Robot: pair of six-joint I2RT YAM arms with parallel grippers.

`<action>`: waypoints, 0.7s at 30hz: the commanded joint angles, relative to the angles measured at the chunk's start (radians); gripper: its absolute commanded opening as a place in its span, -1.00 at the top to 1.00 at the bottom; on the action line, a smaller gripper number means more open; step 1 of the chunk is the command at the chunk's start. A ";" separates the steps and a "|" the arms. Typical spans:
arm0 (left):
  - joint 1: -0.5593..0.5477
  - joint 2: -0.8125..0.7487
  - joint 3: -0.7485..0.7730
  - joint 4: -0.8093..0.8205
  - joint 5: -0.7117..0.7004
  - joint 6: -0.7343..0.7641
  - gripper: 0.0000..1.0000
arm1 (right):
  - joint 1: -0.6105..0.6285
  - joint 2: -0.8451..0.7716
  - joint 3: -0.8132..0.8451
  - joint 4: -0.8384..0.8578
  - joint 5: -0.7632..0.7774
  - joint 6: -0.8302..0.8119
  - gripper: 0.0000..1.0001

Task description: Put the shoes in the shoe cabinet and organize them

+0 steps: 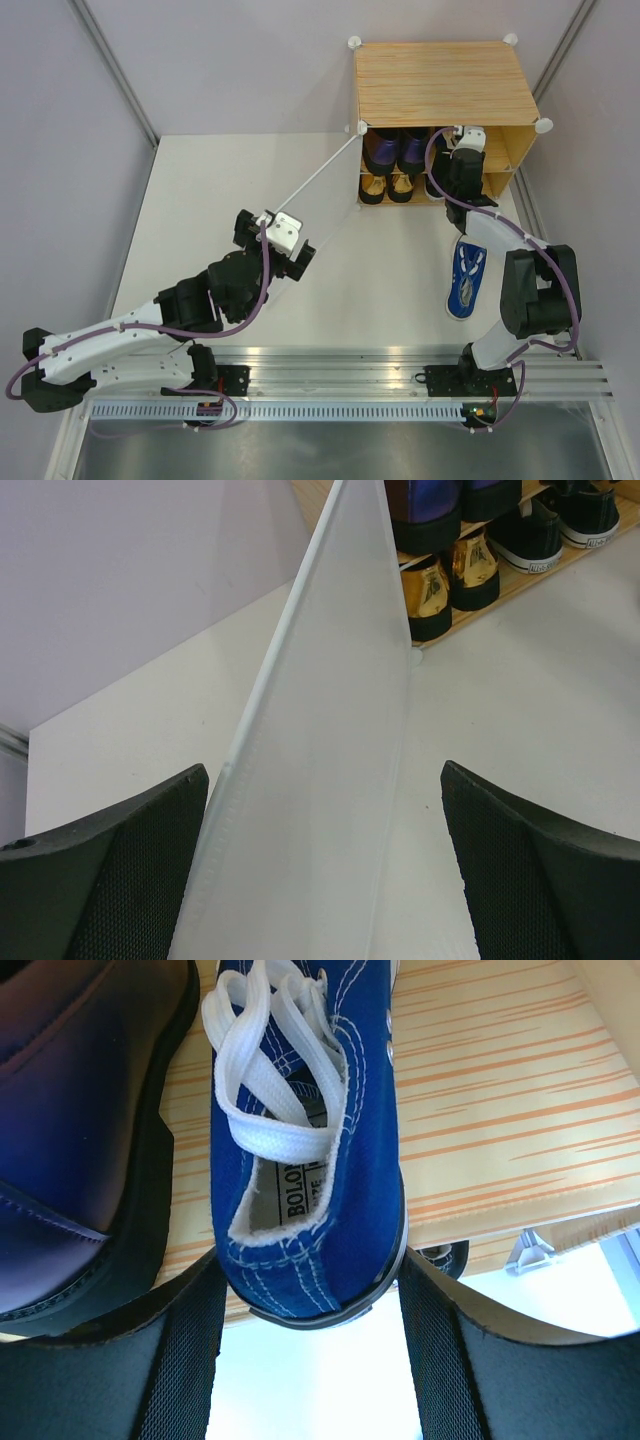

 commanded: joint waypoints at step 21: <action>0.002 0.013 0.034 0.001 0.014 0.016 -0.99 | -0.060 0.013 -0.028 0.283 -0.202 0.041 0.26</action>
